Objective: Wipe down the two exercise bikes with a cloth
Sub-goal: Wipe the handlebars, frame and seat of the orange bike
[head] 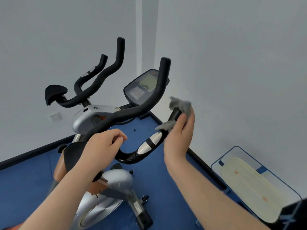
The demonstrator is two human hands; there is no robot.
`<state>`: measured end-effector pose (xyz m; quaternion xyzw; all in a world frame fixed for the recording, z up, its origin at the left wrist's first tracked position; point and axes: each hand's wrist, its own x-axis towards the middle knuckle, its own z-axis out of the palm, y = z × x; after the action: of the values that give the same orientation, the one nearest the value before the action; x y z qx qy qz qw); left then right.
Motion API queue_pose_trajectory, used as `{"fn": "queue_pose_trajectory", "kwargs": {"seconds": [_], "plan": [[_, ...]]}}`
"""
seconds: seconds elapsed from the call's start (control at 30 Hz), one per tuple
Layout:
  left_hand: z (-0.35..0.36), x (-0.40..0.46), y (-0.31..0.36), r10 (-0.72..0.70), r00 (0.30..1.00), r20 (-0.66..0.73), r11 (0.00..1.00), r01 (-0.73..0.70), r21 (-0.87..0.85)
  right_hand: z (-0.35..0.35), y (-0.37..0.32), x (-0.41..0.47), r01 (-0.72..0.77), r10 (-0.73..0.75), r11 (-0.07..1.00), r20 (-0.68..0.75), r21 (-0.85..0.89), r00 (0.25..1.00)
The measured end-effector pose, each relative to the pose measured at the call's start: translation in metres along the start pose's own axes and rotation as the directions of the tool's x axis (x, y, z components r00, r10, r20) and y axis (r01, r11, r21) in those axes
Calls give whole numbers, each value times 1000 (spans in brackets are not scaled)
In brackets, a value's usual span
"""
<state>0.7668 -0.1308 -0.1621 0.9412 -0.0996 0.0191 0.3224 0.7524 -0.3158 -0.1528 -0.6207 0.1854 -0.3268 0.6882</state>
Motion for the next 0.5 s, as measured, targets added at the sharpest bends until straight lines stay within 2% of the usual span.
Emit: {"fn": "queue_pose_trajectory", "kwargs": {"seconds": [0.07, 0.13, 0.2, 0.23, 0.27, 0.33, 0.4, 0.47, 0.5], "plan": [[0, 0, 0, -5, 1000, -7, 1000, 5, -11, -6, 15, -22, -85, 88, 996, 76, -41, 993], [0, 0, 0, 0, 1000, -5, 1000, 0, -14, -9, 17, -21, -41, 44, 998, 76, -43, 996], [1, 0, -1, 9, 1000, -4, 1000, -9, -13, -6, 7, -2, 166, -167, 986, -42, -32, 985], [1, 0, -1, 14, 1000, -5, 1000, -14, -12, -4, 1, 3, 284, -288, 956, -60, -73, 956], [1, 0, -2, 21, 1000, -5, 1000, -21, -11, -3, 0, 3, 389, -394, 910, -6, -144, 919], [1, -1, -3, 45, 999, 0, 999, -45, -21, -8, 12, -4, 581, -544, 732, 208, -356, 813], [1, -1, -4, 72, 997, 5, 997, -71, -39, -21, 22, -1, 728, -620, 476, 399, -493, 675], [1, -1, -4, 99, 995, 7, 994, -99, -38, -30, 16, 20, 792, -635, 269, 518, -548, 573], [1, -1, -5, 118, 993, 7, 993, -118, -30, -31, 10, 29, 797, -627, 206, 548, -568, 553]]}}
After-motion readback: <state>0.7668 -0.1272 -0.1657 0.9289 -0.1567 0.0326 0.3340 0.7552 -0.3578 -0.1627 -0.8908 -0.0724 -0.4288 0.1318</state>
